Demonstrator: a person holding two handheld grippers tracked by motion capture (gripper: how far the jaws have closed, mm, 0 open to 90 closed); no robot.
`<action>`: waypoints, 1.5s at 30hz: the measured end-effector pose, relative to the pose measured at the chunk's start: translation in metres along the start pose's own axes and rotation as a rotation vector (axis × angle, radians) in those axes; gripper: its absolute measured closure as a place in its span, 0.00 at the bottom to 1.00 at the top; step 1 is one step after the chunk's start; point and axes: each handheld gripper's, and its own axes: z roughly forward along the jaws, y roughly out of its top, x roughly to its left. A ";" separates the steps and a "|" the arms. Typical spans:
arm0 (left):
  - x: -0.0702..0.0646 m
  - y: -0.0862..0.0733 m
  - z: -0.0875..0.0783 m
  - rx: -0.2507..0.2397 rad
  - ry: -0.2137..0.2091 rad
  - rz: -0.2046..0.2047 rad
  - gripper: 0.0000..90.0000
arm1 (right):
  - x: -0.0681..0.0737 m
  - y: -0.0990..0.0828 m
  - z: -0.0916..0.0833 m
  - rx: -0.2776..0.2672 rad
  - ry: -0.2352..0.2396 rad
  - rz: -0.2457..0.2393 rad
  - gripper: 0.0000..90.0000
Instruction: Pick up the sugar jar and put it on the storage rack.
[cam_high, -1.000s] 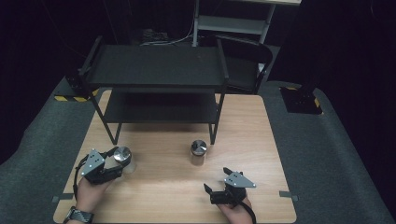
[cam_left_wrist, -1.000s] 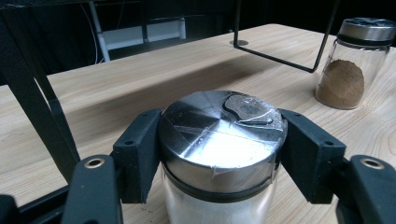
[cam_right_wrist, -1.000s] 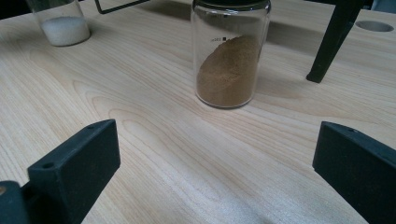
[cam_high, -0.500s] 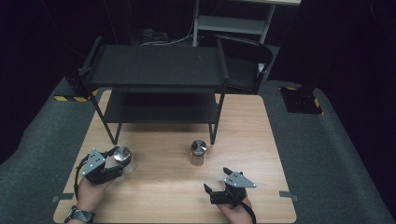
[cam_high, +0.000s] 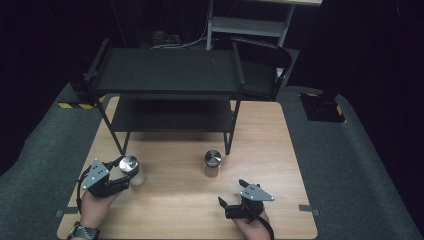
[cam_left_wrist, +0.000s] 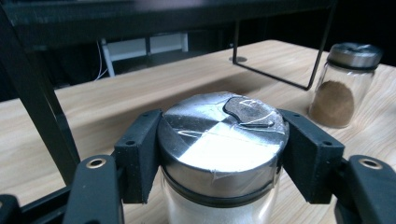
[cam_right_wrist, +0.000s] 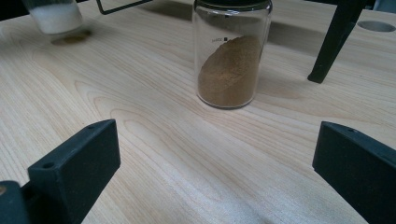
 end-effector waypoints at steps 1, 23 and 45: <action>-0.001 0.002 -0.002 -0.005 0.000 0.001 0.39 | 0.000 0.000 0.000 0.001 0.000 0.001 0.00; -0.013 0.031 -0.024 -0.050 -0.007 0.009 0.39 | 0.002 0.010 0.004 0.063 -0.014 -0.006 0.00; -0.016 0.072 -0.030 -0.103 -0.017 0.031 0.39 | -0.002 0.008 0.001 0.059 -0.005 0.000 0.00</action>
